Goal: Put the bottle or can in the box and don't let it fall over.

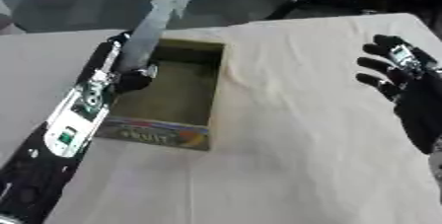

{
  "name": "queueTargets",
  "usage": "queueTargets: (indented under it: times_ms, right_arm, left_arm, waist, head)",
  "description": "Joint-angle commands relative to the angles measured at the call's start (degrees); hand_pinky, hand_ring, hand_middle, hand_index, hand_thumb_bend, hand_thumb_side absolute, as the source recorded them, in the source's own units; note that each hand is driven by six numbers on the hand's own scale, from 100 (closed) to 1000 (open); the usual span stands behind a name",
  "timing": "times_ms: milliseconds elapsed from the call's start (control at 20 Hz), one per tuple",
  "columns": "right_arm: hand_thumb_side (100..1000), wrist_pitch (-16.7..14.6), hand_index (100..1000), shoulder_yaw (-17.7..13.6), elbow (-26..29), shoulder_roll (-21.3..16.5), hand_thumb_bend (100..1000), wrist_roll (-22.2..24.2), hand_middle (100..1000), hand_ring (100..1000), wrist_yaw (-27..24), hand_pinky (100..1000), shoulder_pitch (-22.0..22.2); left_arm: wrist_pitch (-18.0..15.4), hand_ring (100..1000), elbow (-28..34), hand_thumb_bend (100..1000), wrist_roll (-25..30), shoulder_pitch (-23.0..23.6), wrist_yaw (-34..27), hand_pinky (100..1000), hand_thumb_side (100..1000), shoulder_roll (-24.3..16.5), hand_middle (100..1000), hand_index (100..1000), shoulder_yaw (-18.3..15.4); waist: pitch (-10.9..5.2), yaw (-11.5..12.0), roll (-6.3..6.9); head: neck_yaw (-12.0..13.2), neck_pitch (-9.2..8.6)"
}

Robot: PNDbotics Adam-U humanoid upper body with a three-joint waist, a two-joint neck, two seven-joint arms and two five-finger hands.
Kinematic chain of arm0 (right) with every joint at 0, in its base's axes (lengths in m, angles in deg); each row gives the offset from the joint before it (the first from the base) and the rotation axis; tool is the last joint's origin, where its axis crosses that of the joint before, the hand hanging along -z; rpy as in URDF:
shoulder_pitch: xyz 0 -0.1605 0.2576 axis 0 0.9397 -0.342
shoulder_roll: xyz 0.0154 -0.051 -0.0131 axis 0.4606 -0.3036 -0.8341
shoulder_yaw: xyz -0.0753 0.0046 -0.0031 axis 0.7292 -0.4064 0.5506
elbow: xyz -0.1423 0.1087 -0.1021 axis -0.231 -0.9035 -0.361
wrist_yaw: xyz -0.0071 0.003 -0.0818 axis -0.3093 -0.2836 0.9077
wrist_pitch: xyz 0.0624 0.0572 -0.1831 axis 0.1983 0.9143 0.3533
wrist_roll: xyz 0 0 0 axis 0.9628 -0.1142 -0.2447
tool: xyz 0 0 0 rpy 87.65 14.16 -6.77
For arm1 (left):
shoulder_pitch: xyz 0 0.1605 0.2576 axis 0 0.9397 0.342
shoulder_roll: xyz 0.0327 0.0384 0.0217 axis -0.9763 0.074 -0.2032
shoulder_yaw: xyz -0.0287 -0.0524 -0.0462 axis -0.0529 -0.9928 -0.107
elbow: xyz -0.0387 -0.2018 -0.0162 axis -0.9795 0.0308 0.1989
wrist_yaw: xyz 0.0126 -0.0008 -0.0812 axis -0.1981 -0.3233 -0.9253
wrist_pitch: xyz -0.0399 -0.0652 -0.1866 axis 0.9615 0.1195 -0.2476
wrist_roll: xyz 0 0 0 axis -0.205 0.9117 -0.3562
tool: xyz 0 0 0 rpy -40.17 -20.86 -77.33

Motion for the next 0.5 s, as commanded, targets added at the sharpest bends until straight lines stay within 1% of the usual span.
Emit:
queueTargets:
  times_ms: [50, 100, 150, 200, 250, 300, 400, 500]
  right_arm:
    - [470, 0.03, 830, -0.41, 1.29, -1.63, 100, 0.27, 802, 845, -0.44, 827, -0.7]
    - [523, 0.05, 830, -0.4, 1.29, -1.64, 100, 0.29, 802, 845, -0.44, 827, -0.73]
    - [523, 0.02, 830, -0.41, 1.29, -1.65, 100, 0.29, 802, 845, -0.41, 827, -0.76]
    - [918, 0.03, 830, -0.54, 1.25, -1.65, 100, -0.03, 802, 844, -0.32, 827, -0.71]
    - [1000, 0.44, 830, -0.75, 0.98, -1.64, 100, -1.12, 801, 844, -0.16, 827, -0.61]
    - [1000, 1.35, 830, -0.83, 0.57, -1.63, 100, -2.62, 801, 844, -0.1, 827, -0.54]
    - [1000, 3.73, 830, -0.59, 0.16, -1.62, 100, -5.12, 802, 844, -0.45, 827, -0.54]
    - [1000, 6.34, 830, -0.27, 0.35, -1.61, 100, -6.34, 802, 844, -1.25, 826, -0.61]
  left_arm:
    - [-0.3, 855, -1.04, 100, 2.13, -2.1, 0.95, 1000, 794, -0.35, 787, 1000, 0.51]
    - [-0.03, 857, -1.54, 141, 2.95, -2.48, 2.21, 1000, 828, -0.37, 789, 1000, 0.54]
    - [0.16, 857, -1.77, 141, 3.59, -2.77, 3.33, 1000, 828, -0.34, 789, 1000, 0.49]
    - [0.27, 858, -1.79, 230, 4.18, -3.0, 4.17, 1000, 887, -0.31, 786, 1000, 0.38]
    - [0.39, 857, -1.68, 283, 4.69, -3.15, 4.74, 1000, 922, -0.31, 784, 1000, 0.23]
    - [0.6, 857, -1.52, 353, 4.96, -3.22, 5.16, 1000, 990, -0.35, 785, 1000, 0.06]
    - [1.29, 857, -1.19, 382, 5.01, -3.21, 5.78, 1000, 1000, -0.4, 788, 1000, -0.1]
    - [2.02, 865, -0.63, 394, 4.6, -3.2, 6.47, 1000, 1000, -0.42, 800, 1000, 0.01]
  waist:
    - [-1.54, -0.26, -0.34]
    - [-1.51, -0.33, -0.3]
    - [-1.49, -0.39, -0.27]
    - [-1.45, -0.44, -0.2]
    - [-1.41, -0.47, -0.11]
    - [-1.36, -0.46, -0.01]
    - [-1.29, -0.41, 0.16]
    - [-1.23, -0.36, 0.27]
  head:
    - [0.21, -0.34]
    - [0.28, -0.34]
    - [0.32, -0.34]
    - [0.35, -0.38]
    - [0.35, -0.41]
    - [0.32, -0.4]
    - [0.22, -0.37]
    - [0.13, -0.33]
